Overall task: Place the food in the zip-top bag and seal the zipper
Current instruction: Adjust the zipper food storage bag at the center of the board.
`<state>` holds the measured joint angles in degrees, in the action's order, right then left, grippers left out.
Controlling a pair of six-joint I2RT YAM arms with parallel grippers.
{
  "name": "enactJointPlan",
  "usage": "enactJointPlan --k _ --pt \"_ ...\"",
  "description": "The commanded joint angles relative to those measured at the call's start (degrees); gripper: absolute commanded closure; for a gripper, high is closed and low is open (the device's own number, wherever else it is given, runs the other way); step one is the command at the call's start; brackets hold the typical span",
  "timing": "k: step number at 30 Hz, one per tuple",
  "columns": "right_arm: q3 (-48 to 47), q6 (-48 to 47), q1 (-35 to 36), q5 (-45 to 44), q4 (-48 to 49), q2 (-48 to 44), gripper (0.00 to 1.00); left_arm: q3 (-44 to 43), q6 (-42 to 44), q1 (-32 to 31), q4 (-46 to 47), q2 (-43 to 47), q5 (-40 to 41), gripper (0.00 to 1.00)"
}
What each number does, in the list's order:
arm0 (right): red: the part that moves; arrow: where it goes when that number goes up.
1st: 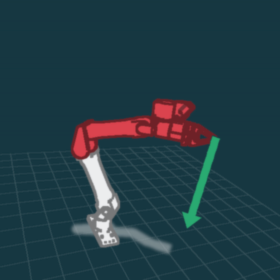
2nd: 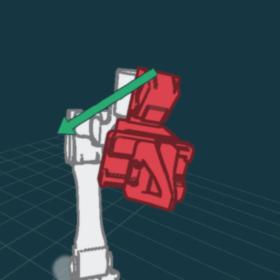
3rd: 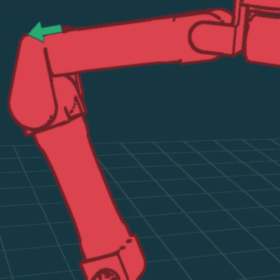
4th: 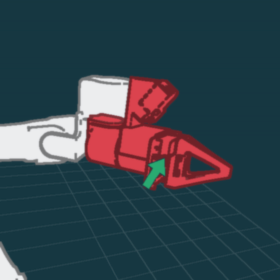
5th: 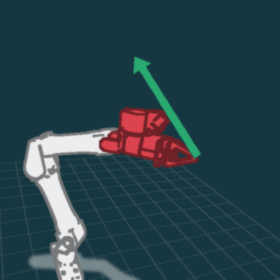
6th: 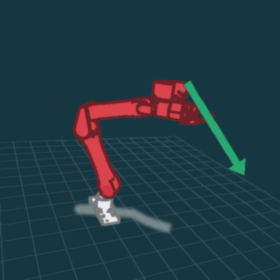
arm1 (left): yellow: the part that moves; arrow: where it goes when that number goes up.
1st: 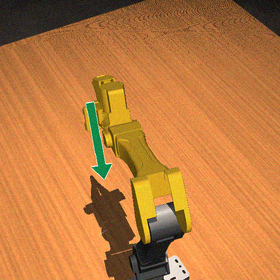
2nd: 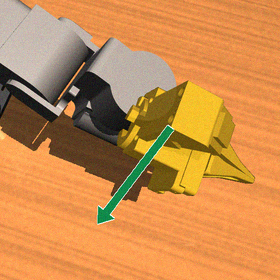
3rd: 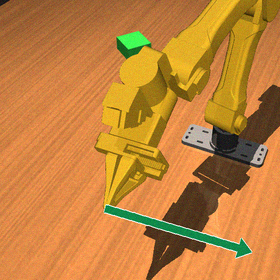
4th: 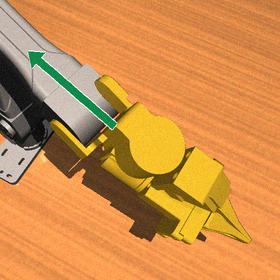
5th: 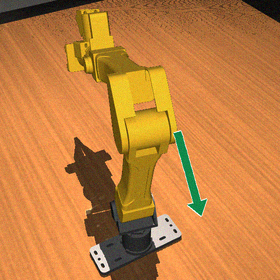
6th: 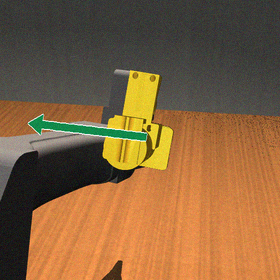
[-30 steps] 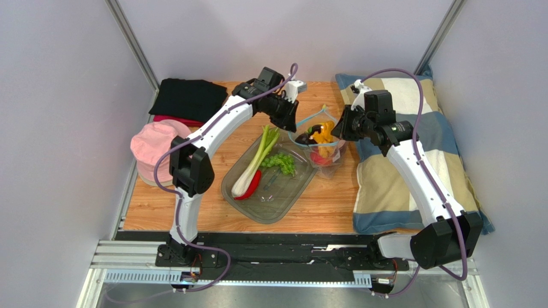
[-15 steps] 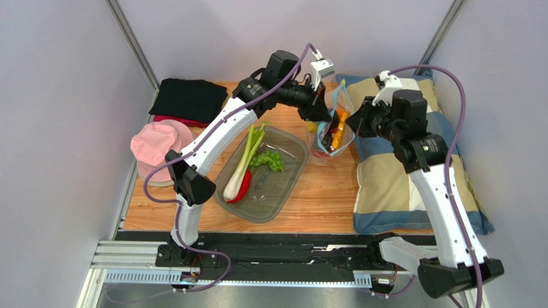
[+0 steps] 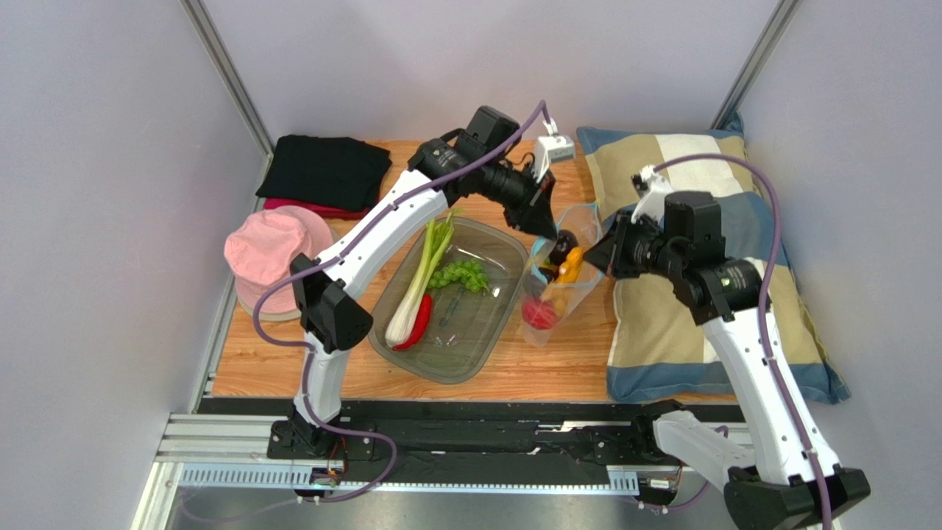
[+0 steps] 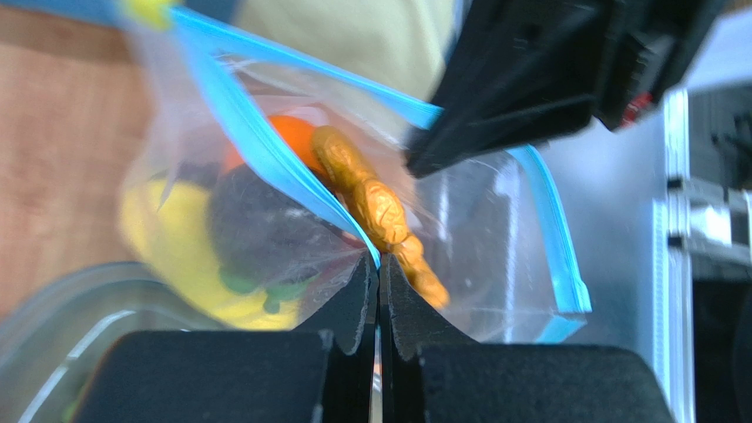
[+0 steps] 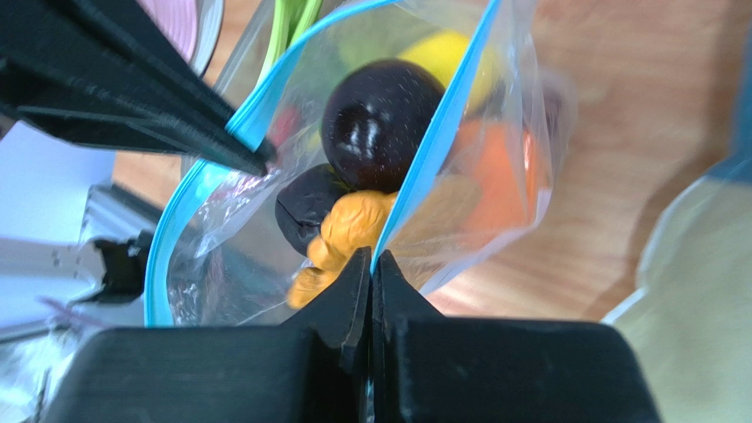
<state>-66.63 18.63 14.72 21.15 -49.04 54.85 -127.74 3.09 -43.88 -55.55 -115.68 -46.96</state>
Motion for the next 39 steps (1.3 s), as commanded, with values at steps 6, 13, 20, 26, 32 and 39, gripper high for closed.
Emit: enactJointPlan --k 6,13,20,26,32,39 --pt "12.32 9.49 7.06 7.77 14.40 -1.77 1.00 6.54 7.01 -3.14 -3.25 1.68 -2.52 1.00" --pt "8.89 4.05 14.63 7.68 17.04 -2.72 0.74 11.19 13.16 -2.79 -1.67 5.72 -2.52 0.99" --pt "8.35 -33.50 8.86 11.72 8.00 -12.83 0.28 14.37 20.01 -1.12 -2.81 5.73 -2.79 0.98" --pt "10.64 -50.96 -14.12 26.54 4.83 -11.01 0.15 11.29 27.75 -0.42 -6.50 2.74 -3.40 0.98" --pt "-5.06 -76.66 -30.79 49.41 -15.24 14.55 0.11 9.97 31.09 0.11 -6.06 1.07 -3.58 0.98" --pt "-14.49 -116.09 -30.28 56.98 -46.33 31.19 0.12 5.93 38.81 0.02 -8.52 -0.78 -6.03 0.93"
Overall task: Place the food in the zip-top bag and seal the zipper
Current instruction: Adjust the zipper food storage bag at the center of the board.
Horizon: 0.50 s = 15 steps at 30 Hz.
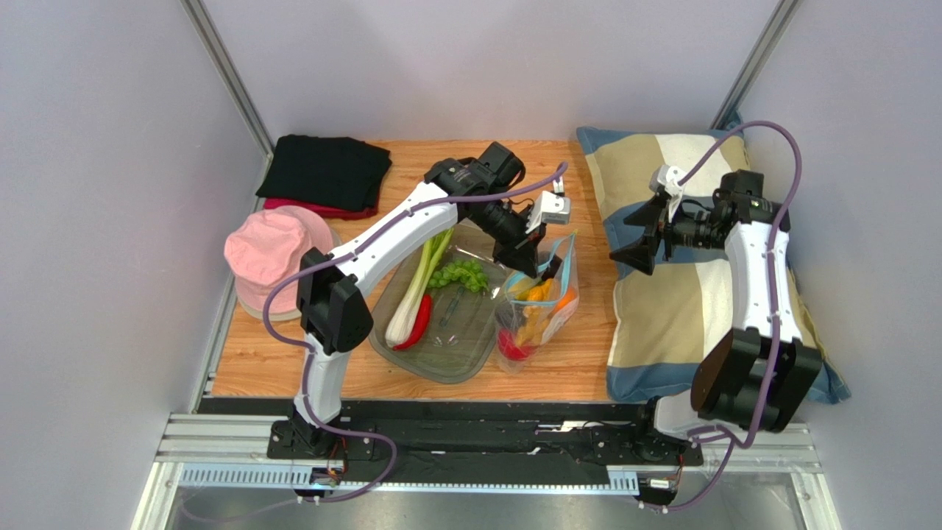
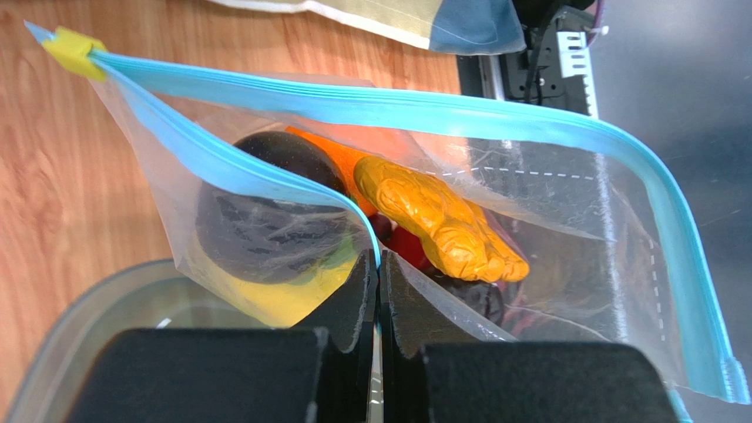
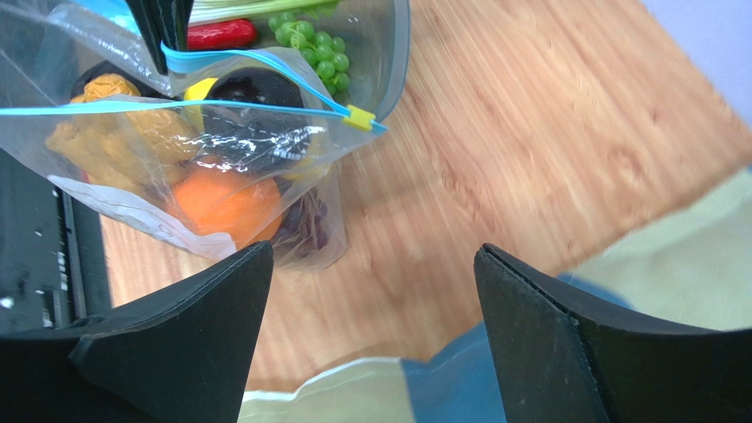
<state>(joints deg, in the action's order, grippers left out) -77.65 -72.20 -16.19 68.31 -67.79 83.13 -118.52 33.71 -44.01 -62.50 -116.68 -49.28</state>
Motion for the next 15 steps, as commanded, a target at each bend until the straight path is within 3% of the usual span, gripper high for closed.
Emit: enactJointPlan --k 1,15 --pt "-3.48 -26.48 0.89 10.08 -27.66 3.87 0.12 -2.43 10.47 0.06 -1.83 0.58 -4.24 0.93" --pt "-4.62 -33.35 7.83 13.87 -27.75 11.08 0.17 -0.48 22.26 -2.57 -5.61 3.39 -4.25 0.93"
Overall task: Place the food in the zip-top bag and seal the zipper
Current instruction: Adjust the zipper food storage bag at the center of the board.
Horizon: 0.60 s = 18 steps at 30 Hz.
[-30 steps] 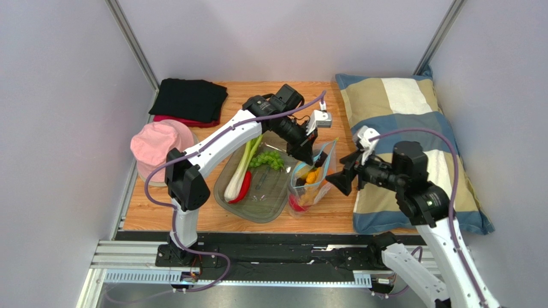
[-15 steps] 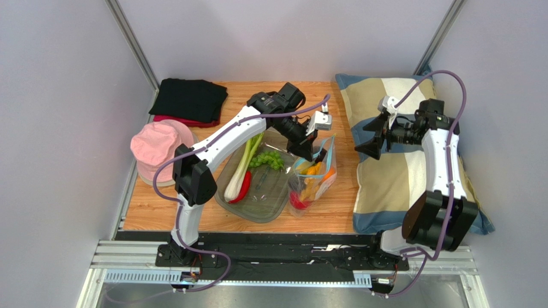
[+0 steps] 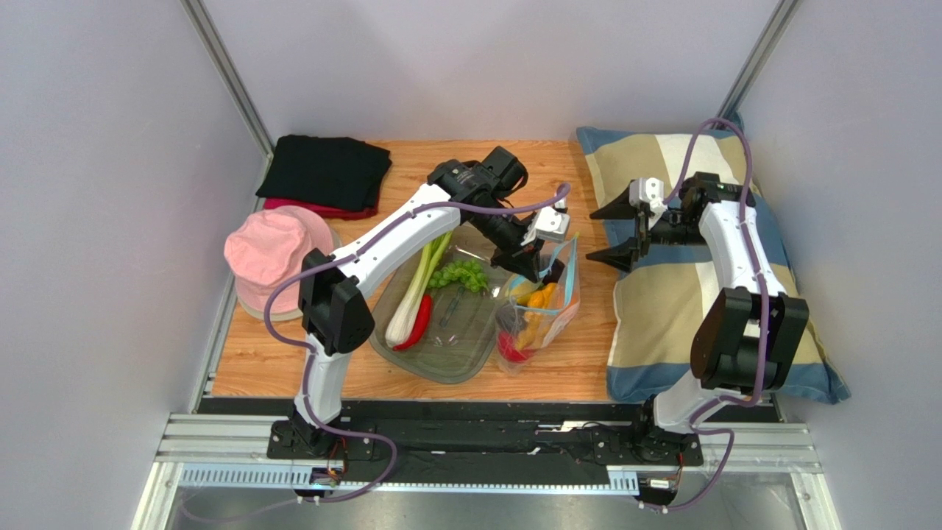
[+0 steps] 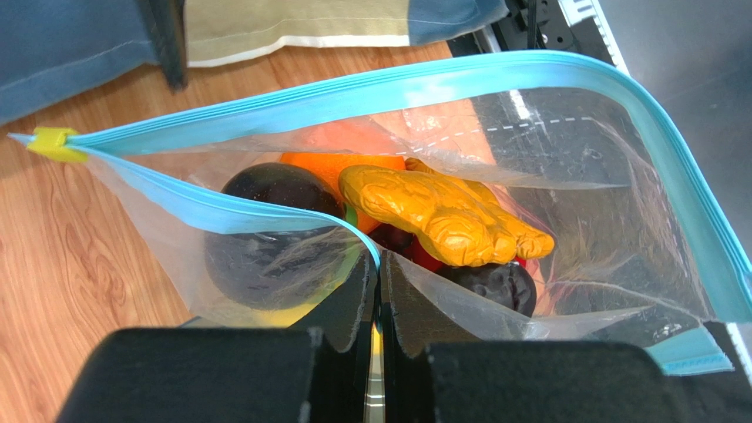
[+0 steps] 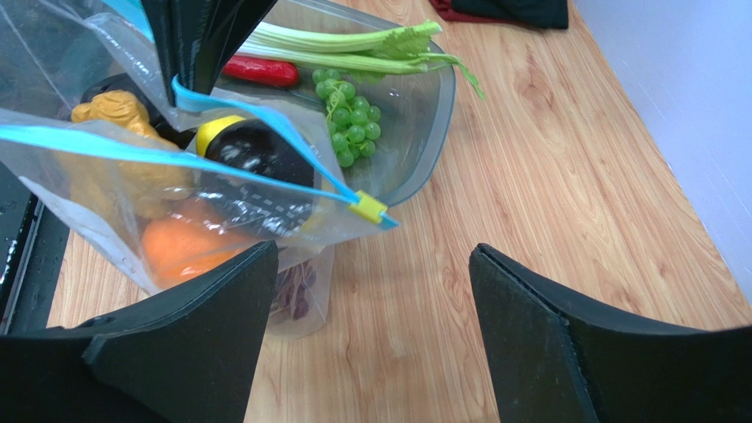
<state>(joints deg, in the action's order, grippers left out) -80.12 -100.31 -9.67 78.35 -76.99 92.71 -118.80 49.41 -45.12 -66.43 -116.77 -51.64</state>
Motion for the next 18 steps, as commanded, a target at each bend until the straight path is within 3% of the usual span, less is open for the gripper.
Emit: enactJointPlan --k 1,12,18 --pt "-2.15 -6.38 1.76 3.66 -18.55 1.51 0.18 -0.29 6.93 -1.72 -2.29 3.48 -1.54 0.93" --pt "3.56 -25.54 7.21 -4.15 -18.46 -6.12 0.19 -3.89 4.12 -1.72 -3.09 1.46 -2.06 0.93" --pt "4.71 -27.49 9.41 -7.41 -18.46 -9.56 0.39 -2.32 2.36 -1.72 -2.04 2.86 -2.42 0.93"
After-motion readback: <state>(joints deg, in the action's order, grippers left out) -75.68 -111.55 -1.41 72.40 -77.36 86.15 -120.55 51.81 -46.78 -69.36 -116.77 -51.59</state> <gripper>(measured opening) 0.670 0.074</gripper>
